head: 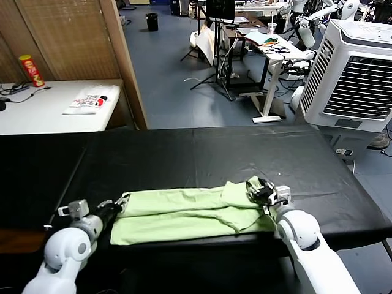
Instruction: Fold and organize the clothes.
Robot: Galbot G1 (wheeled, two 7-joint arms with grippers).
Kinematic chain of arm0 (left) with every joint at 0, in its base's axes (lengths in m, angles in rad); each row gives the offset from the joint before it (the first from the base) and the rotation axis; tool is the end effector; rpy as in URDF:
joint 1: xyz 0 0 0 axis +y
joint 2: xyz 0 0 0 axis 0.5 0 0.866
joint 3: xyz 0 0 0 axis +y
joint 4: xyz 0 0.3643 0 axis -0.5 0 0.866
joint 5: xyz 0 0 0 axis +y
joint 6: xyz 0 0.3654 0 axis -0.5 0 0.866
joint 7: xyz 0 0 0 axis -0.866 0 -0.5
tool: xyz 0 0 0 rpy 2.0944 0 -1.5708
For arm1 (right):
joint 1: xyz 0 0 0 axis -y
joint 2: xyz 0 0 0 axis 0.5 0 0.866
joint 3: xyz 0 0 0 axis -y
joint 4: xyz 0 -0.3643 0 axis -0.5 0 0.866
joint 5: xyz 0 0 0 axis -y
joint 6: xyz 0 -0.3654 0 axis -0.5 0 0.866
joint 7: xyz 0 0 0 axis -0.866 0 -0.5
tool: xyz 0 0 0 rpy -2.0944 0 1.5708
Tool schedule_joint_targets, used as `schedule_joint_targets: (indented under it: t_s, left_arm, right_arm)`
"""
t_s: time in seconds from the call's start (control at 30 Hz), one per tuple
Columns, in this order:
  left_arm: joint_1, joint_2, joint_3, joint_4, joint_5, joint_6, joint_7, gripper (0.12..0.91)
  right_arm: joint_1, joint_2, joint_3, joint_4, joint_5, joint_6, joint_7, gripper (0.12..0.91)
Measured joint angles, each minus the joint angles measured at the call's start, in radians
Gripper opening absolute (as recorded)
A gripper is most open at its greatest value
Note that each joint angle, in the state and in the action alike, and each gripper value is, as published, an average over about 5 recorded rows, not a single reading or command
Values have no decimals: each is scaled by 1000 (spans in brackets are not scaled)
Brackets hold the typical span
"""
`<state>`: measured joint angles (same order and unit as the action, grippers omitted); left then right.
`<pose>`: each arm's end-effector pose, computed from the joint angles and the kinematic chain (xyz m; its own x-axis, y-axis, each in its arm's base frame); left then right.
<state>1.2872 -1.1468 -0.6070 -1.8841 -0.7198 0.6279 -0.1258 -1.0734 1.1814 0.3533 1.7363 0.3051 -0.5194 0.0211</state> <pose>0.2848 0.1299 -0.2936 -0.8437 0.0910 0.5290 -0.0312 0.9755 -0.2176 0.3471 -0.0589 -0.3137 -0.8886 -0.1388 0.4372 -0.1937 0.9775 -0.0833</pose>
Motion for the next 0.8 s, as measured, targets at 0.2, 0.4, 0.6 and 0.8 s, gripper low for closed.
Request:
schedule_joint_targets:
  t_s: [0.2,0.4,0.6,0.8]
  left_arm:
    - [-9,-18,11,28,130,-65,38,129]
    - [-23,-21,9,48,182,-101,57,168]
    - [-24,0,-13,42,161,-114,57,473]
    - [-4,14,-46,25,100,-110,44,760]
  right_arm:
    - [-2,34,1,-18,-7,31,13,139]
    - [-21,45,13,-3,-2,33,-35,216]
    - [-53,23,43,45,-2,37,-64,543]
    - [-98,-7,75,111,0,50,-69,769]
